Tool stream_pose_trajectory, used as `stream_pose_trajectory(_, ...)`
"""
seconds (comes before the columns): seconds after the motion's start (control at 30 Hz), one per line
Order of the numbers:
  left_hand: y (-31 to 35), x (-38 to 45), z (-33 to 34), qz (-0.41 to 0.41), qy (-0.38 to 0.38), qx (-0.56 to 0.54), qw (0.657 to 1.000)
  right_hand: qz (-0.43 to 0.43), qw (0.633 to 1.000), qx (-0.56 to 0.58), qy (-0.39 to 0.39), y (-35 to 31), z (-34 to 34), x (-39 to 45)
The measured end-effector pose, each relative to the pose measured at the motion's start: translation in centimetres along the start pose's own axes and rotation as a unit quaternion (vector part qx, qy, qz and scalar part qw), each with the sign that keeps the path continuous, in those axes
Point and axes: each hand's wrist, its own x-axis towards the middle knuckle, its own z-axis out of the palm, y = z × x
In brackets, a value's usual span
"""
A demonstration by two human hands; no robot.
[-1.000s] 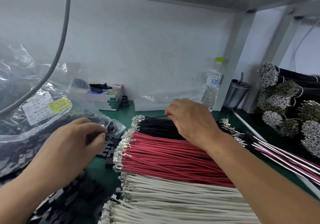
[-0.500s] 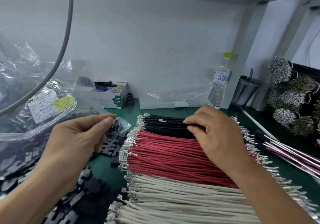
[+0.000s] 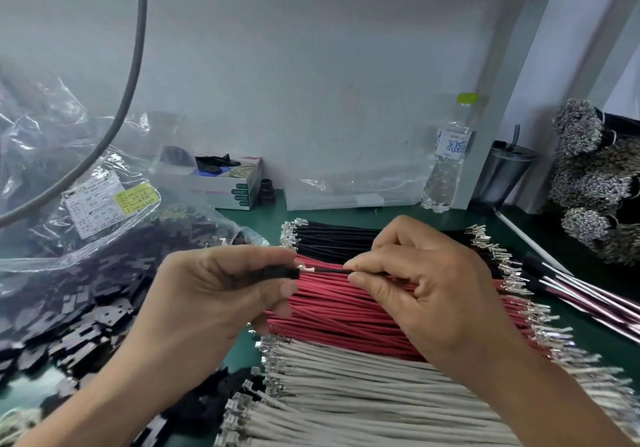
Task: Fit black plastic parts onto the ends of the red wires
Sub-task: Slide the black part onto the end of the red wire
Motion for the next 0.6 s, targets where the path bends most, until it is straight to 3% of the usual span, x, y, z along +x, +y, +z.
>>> stream_pose_trajectory(0.6,0.32,-0.33,0.42,-0.015,-0.034,0.002,0.999,0.011,0.996,0.090,0.007,-0.35,0.21,0.07)
